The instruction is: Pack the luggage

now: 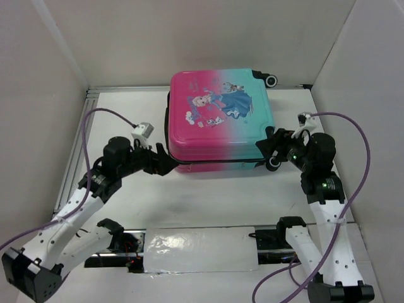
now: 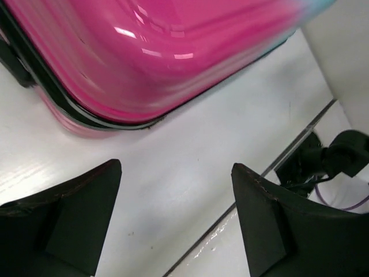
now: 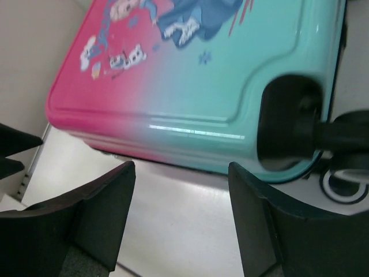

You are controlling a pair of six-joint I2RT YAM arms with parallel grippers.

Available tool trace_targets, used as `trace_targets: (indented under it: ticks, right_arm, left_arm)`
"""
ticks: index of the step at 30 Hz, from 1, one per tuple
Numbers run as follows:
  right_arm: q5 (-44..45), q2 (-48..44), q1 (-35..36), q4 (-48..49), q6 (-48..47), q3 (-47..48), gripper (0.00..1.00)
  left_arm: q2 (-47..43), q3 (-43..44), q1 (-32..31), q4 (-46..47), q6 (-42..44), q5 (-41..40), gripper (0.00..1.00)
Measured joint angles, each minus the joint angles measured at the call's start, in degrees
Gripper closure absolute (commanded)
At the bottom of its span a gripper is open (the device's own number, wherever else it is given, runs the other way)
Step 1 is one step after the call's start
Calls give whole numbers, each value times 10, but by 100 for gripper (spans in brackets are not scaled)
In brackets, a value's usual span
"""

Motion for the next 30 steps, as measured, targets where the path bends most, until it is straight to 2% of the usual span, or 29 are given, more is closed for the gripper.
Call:
trace_targets:
  ticks: [3,8,10,14,19,30]
  right_arm:
    - [1,-10,16,-4,9,-39,32]
    - [18,3,50,-8,20,-108,32]
    - [27,10,66,-6,25,-128,32]
    - [57,57,95,23,28,-138,37]
    - [109,135,116,51,16,-119,37]
    - [148,192,129,56,-42,-74,38]
  left_arm:
    - [28,-21,-64,19,-17,-28,10]
    - [139,-22,-216,32,-36,-134,9]
    - [164,-22,-245,31,-45,-173,8]
    - [185,-22,-257,32,-56,-249,8]
    - [192,-21,-257,48,-64,-307,8]
    - [252,-2,-250,96,-63,-345,9]
